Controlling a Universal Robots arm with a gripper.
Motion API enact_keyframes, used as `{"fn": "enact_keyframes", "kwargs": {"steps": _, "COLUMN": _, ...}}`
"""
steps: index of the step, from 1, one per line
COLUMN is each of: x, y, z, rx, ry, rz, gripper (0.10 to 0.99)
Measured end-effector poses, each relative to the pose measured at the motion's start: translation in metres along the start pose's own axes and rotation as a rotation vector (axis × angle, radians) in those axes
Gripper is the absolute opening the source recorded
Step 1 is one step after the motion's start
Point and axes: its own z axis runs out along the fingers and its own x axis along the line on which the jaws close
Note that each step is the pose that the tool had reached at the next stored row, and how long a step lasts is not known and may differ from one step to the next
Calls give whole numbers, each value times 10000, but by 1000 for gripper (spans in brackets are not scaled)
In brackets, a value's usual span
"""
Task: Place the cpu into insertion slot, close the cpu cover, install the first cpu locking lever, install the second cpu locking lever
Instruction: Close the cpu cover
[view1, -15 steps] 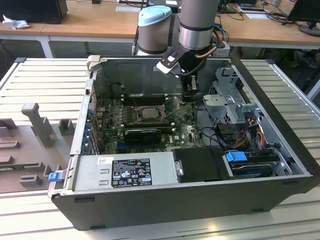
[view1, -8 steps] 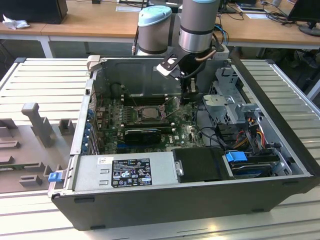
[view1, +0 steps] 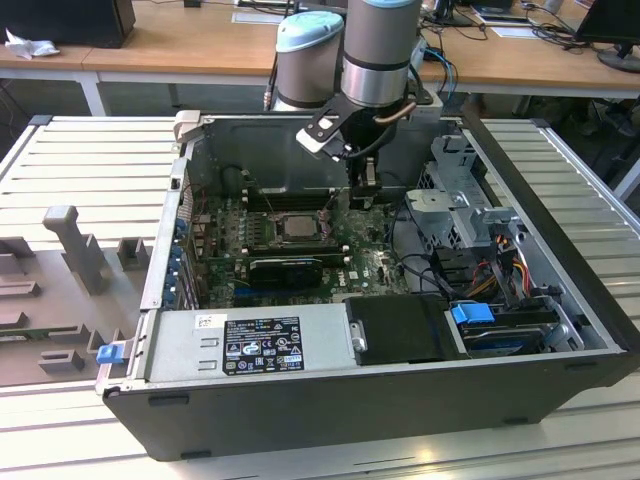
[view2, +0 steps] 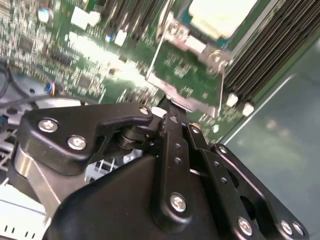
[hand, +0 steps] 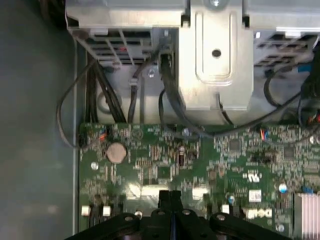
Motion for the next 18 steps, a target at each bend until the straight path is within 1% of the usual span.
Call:
{"fn": "enact_keyframes", "kwargs": {"steps": 3, "x": 0, "y": -103, "z": -3, "rx": 0, "ry": 1, "rz": -1, "gripper": 106}}
{"fn": "enact_keyframes", "kwargs": {"steps": 4, "x": 0, "y": -167, "z": -4, "rx": 0, "ry": 1, "rz": -2, "gripper": 106}}
{"fn": "enact_keyframes", "kwargs": {"steps": 5, "x": 0, "y": -208, "z": -5, "rx": 0, "ry": 2, "rz": -2, "gripper": 106}}
{"fn": "enact_keyframes", "kwargs": {"steps": 7, "x": 0, "y": -324, "z": -4, "rx": 0, "ry": 1, "rz": -3, "gripper": 106}}
{"fn": "enact_keyframes", "kwargs": {"steps": 8, "x": 0, "y": -354, "z": -4, "rx": 1, "ry": 0, "rz": -4, "gripper": 106}}
{"fn": "enact_keyframes", "kwargs": {"steps": 10, "x": 1, "y": -399, "z": 7, "rx": -1, "ry": 3, "rz": -6, "gripper": 106}}
{"fn": "enact_keyframes", "kwargs": {"steps": 13, "x": 5, "y": -424, "z": 39, "rx": -1, "ry": -2, "rz": -10, "gripper": 106}}
{"fn": "enact_keyframes", "kwargs": {"steps": 16, "x": 9, "y": -475, "z": 82, "rx": 0, "ry": -3, "rz": -25, "gripper": 106}}
{"fn": "enact_keyframes", "kwargs": {"steps": 18, "x": 12, "y": -512, "z": 97, "rx": 22, "ry": -2, "rz": -35, "gripper": 106}}
